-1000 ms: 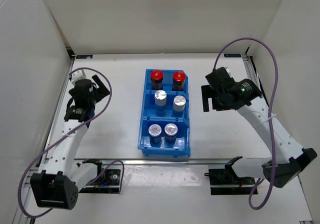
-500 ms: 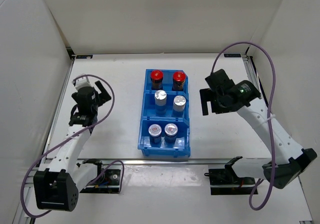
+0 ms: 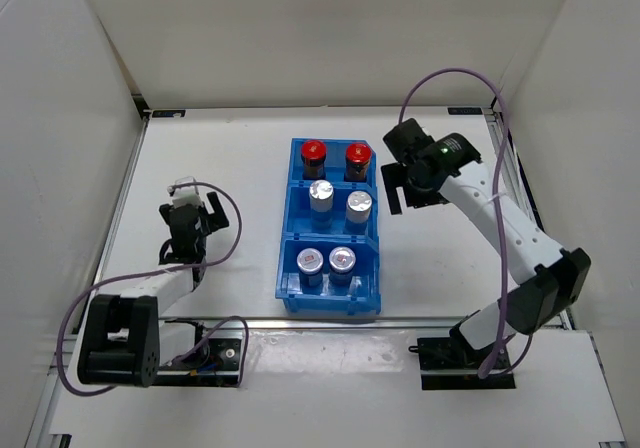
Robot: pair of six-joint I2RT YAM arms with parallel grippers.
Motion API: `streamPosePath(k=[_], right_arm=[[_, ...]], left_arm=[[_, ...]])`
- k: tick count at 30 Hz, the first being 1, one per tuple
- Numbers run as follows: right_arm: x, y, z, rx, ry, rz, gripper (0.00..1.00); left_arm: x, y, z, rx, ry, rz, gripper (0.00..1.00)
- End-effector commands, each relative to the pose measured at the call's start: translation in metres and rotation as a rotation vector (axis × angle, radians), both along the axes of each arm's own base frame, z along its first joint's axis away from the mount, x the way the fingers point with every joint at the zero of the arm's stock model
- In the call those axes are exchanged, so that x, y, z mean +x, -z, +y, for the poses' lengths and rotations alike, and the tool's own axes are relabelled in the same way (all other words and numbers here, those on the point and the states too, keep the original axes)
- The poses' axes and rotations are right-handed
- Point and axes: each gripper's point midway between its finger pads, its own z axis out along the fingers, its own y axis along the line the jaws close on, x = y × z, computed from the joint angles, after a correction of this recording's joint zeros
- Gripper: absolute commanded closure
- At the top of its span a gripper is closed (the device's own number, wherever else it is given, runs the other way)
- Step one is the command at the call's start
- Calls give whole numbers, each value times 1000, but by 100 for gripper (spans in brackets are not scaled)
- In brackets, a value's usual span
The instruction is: Organize the condiment bottles
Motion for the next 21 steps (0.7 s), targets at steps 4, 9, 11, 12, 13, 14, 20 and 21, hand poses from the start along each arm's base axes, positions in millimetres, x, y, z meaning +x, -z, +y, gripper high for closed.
streamPosePath(k=[4,9,11,12,13,14,20,21], right_arm=[[14,4,23,62,-21,27,1],[20,8,35,71,-33,81,1],[20,6,38,80,-37,89,1],[20,4,38,85,-37,81,1],[19,4,38,91,-25,80,1],[17,-3,37,104,-26,61,1],[12,1,29,106,31,40,1],[10,4,28,100,32,49,1]], left_arm=[[26,-18,1,39,48,-96,0],[38,-12,-11,71,138,-88,0],[43,-7,-14,95,182,-105,0],[43,-2,-20,94,221,-94,0],[46,-3,-22,91,234,-96,0],[46,-3,-24,102,247,-95,0],[45,-16,-22,94,244,-125,0],[43,-18,-22,94,244,-121,0]])
